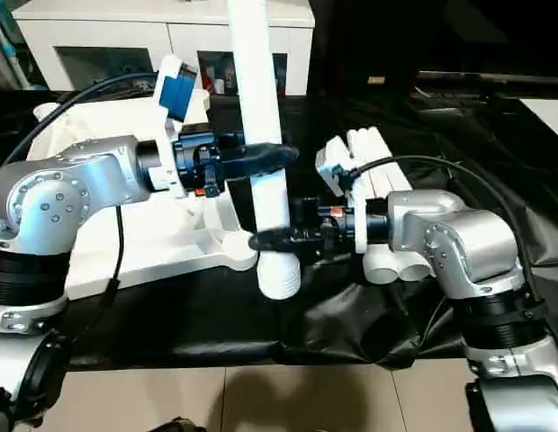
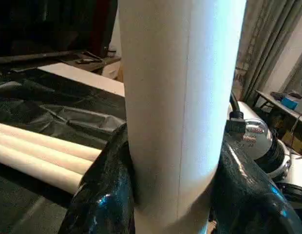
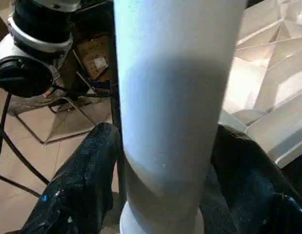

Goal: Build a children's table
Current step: Pick table leg

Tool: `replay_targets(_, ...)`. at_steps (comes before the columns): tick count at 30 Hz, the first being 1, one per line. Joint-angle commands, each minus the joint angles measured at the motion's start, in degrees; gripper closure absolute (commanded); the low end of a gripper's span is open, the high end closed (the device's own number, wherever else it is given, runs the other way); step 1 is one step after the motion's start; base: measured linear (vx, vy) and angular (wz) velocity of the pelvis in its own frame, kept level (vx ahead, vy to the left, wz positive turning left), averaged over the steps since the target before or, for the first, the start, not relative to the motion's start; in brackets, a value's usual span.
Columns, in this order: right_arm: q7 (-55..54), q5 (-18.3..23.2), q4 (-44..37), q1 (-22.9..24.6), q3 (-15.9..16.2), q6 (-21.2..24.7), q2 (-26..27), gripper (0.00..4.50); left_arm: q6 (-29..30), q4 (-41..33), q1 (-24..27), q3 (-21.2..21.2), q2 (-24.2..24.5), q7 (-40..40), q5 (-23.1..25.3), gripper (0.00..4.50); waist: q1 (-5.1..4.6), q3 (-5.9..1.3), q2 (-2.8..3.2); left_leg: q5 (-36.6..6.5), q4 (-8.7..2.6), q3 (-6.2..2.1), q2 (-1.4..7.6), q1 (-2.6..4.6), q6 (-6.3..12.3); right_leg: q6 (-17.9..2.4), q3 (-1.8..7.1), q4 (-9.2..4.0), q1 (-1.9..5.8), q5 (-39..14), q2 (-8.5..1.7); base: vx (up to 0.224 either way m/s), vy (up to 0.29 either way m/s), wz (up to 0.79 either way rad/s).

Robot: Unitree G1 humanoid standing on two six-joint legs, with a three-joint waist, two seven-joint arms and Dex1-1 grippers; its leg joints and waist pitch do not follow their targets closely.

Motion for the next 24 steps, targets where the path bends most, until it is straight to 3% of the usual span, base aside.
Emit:
replay_targets(1, 0.1, -0.7, 0.0, -0.5, 0.4, -0.7, -0.4, 1.42, -1.0, 0.0, -1.6, -0.7, 0.3, -0.7, 0.5, 2.68, 0.28, -4.35, -0.5, -2.5, -3.44, -0.31, 1.83, 0.67, 2.73, -17.2, 1.49, -3.52, 3.68, 3.9, -2.61, 0.0, 0.0, 0.0)
replay_targets(7, 0.2, -0.4, 0.0, -0.2, 0.4, -0.6, 0.3, 1.42, -1.4, 0.2, -1.3, -1.4, 0.1, -1.1, 0.7, 2.68, 0.34, -4.46, -0.48, -2.0, -3.39, -0.32, 1.84, 0.71, 2.93, -17.5, 1.47, -3.35, 3.69, 5.1, -2.57, 0.0, 0.0, 0.0)
replay_targets(20, 0.3, 0.4, -0.3, 0.5, 0.8, -0.2, 1.0, 2.57, -1.5, 0.1, -1.1, -1.7, 0.0, -1.5, 0.8, 2.68, 0.61, -4.52, -0.45, -1.9, -3.35, -0.33, 1.81, 0.69, 2.82, -17.6, 1.45, -3.27, 3.74, 5.4, -2.58, 0.0, 0.0, 0.0)
replay_targets(24, 0.2, 0.5, -0.2, 0.9, 0.6, -0.1, 1.3, 2.65, -1.6, 0.4, -1.2, -1.5, 0.0, -1.4, 0.7, 2.68, 0.63, -4.53, -0.36, -1.9, -3.34, -0.34, 1.8, 0.69, 2.77, -17.6, 1.43, -3.27, 3.74, 5.6, -2.56, 0.0, 0.0, 0.0)
